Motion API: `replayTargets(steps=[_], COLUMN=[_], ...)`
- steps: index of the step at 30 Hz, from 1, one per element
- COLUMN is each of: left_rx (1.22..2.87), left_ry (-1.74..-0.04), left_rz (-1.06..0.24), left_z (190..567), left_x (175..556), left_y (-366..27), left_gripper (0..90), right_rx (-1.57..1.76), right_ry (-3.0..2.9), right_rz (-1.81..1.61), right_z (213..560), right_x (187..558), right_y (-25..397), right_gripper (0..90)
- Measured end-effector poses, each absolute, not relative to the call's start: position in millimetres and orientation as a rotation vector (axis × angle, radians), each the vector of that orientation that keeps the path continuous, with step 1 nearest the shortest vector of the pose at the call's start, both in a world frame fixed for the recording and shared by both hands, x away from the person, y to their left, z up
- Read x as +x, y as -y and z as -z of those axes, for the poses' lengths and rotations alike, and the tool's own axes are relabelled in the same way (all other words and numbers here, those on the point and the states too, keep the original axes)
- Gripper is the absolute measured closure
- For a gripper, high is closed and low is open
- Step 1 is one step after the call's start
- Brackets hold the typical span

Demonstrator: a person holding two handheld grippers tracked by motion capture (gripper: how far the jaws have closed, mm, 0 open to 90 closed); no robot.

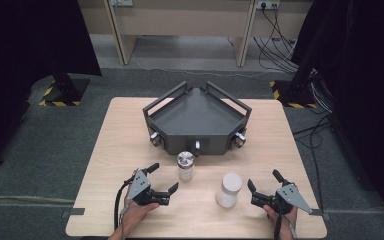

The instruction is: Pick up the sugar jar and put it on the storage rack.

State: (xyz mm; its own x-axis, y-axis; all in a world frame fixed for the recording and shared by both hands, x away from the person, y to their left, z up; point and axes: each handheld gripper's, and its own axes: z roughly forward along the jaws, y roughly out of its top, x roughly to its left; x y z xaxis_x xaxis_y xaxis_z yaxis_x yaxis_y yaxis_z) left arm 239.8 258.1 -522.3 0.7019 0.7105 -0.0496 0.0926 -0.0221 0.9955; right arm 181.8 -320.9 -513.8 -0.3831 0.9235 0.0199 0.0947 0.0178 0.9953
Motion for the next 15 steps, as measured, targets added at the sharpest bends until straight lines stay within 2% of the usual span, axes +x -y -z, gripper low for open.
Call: replayTargets(steps=[15], left_rx=[1.54], left_ry=[-0.686], left_rz=[-0.557], left_z=[522.2], left_x=[240.0], left_y=[-257.9], left_gripper=[0.2], right_rx=[1.074], right_ry=[-1.567], right_rz=[-1.445], right_z=[513.8], right_x=[181.6], right_y=[320.4], right_gripper=[0.3])
